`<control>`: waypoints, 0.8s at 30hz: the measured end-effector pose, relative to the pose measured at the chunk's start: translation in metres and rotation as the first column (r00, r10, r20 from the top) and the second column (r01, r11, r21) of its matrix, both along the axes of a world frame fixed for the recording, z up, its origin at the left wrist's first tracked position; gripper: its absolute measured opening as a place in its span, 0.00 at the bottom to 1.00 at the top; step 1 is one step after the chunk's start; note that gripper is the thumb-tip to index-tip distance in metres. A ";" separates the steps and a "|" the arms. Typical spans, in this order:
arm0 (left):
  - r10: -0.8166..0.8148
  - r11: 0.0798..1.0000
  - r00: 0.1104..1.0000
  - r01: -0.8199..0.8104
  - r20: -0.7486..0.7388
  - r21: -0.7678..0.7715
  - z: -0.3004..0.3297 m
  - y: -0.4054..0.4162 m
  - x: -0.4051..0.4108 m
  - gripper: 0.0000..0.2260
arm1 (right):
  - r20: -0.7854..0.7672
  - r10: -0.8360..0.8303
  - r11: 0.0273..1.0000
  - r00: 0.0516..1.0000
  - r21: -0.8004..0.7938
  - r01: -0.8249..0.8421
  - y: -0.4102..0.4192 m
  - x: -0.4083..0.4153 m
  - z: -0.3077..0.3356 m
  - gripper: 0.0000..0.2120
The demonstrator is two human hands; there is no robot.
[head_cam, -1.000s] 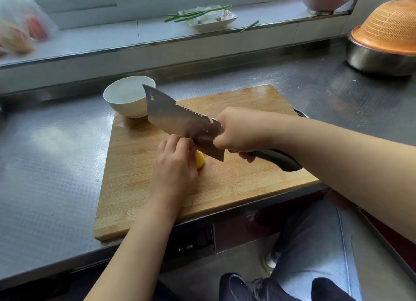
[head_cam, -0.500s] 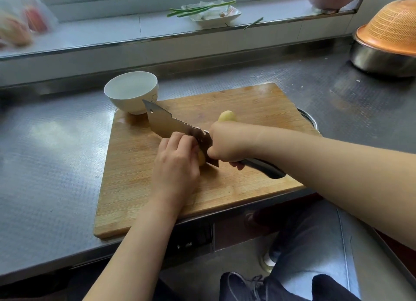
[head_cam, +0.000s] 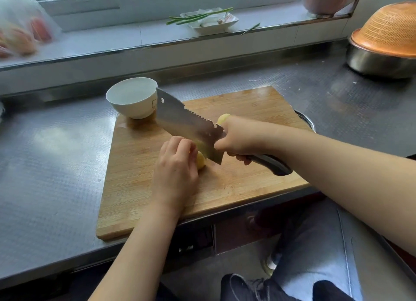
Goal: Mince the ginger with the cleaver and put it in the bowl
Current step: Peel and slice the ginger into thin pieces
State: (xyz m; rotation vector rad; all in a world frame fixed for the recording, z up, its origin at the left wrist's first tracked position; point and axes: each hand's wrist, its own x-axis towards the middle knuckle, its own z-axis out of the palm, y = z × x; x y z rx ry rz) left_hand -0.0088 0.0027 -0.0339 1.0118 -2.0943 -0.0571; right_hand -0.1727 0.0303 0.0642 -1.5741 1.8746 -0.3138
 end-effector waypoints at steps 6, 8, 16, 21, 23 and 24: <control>0.009 1.000 0.999 -0.009 0.031 0.024 0.002 0.001 0.000 0.04 | -0.048 0.071 0.997 0.996 -0.024 -0.072 0.005 0.004 0.018 0.05; 0.008 1.000 0.999 -0.009 0.034 0.025 0.002 0.001 0.000 0.04 | -0.062 0.073 0.997 0.995 -0.021 -0.074 0.005 0.006 0.021 0.05; 0.008 1.000 1.000 -0.008 0.023 0.026 0.002 -0.001 0.001 0.02 | -0.093 0.078 0.997 0.993 -0.008 -0.079 0.010 0.010 0.027 0.06; 0.000 0.999 1.000 -0.001 0.027 0.036 0.003 0.000 0.001 0.02 | -0.136 0.101 0.995 0.986 0.000 -0.102 0.009 0.013 0.029 0.08; -0.003 0.999 1.000 0.002 0.027 0.040 0.003 0.000 0.001 0.02 | -0.147 0.104 0.995 0.984 0.007 -0.104 0.008 0.015 0.029 0.08; -0.002 0.999 1.000 0.001 0.027 0.044 0.003 0.000 0.001 0.02 | -0.153 0.106 0.994 0.983 0.010 -0.106 0.007 0.016 0.029 0.07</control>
